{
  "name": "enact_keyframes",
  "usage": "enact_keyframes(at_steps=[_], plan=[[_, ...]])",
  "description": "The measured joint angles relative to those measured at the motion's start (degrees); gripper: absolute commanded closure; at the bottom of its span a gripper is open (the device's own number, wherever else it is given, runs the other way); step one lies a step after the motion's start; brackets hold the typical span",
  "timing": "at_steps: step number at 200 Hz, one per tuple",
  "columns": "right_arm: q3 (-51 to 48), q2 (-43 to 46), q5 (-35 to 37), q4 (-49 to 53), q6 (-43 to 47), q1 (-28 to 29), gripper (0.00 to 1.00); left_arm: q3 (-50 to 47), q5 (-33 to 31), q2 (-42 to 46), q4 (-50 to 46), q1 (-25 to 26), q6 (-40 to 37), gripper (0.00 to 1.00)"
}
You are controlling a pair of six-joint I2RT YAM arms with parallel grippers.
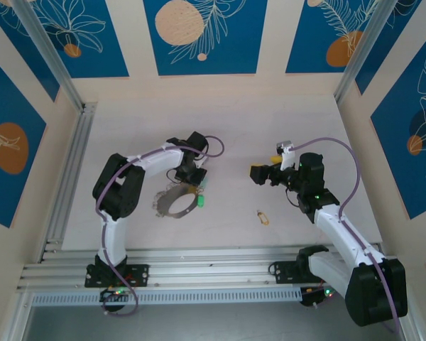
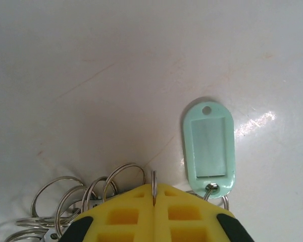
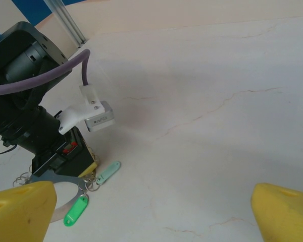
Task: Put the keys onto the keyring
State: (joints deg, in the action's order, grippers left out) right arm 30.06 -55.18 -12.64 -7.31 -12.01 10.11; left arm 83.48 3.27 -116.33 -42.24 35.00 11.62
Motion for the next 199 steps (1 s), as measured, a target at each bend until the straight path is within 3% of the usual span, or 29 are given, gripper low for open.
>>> enact_keyframes(at_steps=[36, 68, 124, 164, 199], plan=[[0.0, 0.02, -0.02, 0.0, -0.02, -0.04, 0.01, -1.62, 0.33, 1.84, 0.66, 0.0, -0.44, 1.0], [0.0, 1.51, -0.72, 0.09, -0.04, -0.04, 0.02, -6.4, 2.8, 12.46, 1.7, -0.07, -3.1, 1.0], [0.0, 7.89, -11.85, 0.02, -0.24, 0.85, 0.05, -14.12, 18.78, 37.68, 10.01, -0.76, -7.76, 1.0], [0.59, 12.57, -18.78, 0.35, 0.98, 10.1, 0.03, -16.59, 31.8, 46.86, 13.07, -2.05, -10.21, 1.0], [4.72, 13.11, -21.57, 2.84, 3.54, 18.86, 0.16, -17.33, 42.12, 50.8, 14.86, -2.54, -10.47, 1.0]])
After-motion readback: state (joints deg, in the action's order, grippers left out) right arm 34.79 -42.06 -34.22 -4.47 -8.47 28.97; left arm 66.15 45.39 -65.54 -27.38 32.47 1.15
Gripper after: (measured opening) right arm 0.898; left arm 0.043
